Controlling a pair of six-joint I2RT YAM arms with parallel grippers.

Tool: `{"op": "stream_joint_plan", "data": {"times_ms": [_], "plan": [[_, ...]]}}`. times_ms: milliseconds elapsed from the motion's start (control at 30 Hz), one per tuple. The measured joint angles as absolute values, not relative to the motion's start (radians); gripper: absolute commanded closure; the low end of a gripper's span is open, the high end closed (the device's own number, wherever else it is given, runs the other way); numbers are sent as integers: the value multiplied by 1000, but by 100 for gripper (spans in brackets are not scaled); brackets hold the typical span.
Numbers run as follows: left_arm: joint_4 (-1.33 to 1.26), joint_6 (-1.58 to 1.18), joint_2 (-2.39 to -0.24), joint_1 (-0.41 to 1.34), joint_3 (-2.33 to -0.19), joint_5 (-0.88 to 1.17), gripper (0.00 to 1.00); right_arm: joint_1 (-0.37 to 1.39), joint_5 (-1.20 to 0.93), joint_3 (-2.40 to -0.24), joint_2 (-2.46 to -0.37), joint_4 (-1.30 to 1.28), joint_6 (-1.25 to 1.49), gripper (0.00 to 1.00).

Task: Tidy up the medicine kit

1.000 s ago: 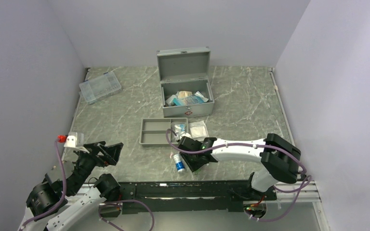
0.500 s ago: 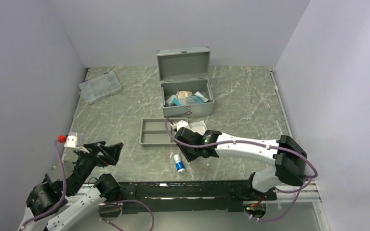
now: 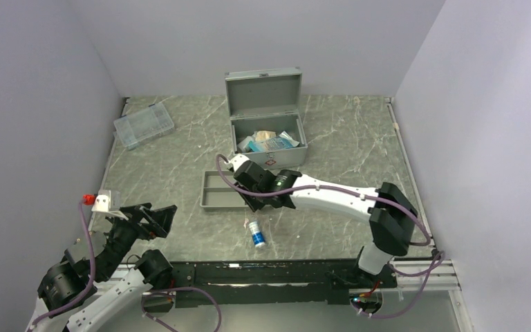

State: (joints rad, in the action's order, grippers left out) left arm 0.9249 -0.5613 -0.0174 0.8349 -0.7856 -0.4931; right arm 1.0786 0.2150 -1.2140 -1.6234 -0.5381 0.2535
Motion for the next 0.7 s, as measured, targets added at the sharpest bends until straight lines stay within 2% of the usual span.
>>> {"op": "stream_joint_plan", "data": {"times_ms": [533, 700], "plan": [[925, -561, -17, 835, -786, -493, 1, 1059, 93, -1406, -1886, -428, -4, 75], [925, -561, -17, 835, -786, -493, 1, 1058, 80, -1417, -1921, -408, -90, 79]]}}
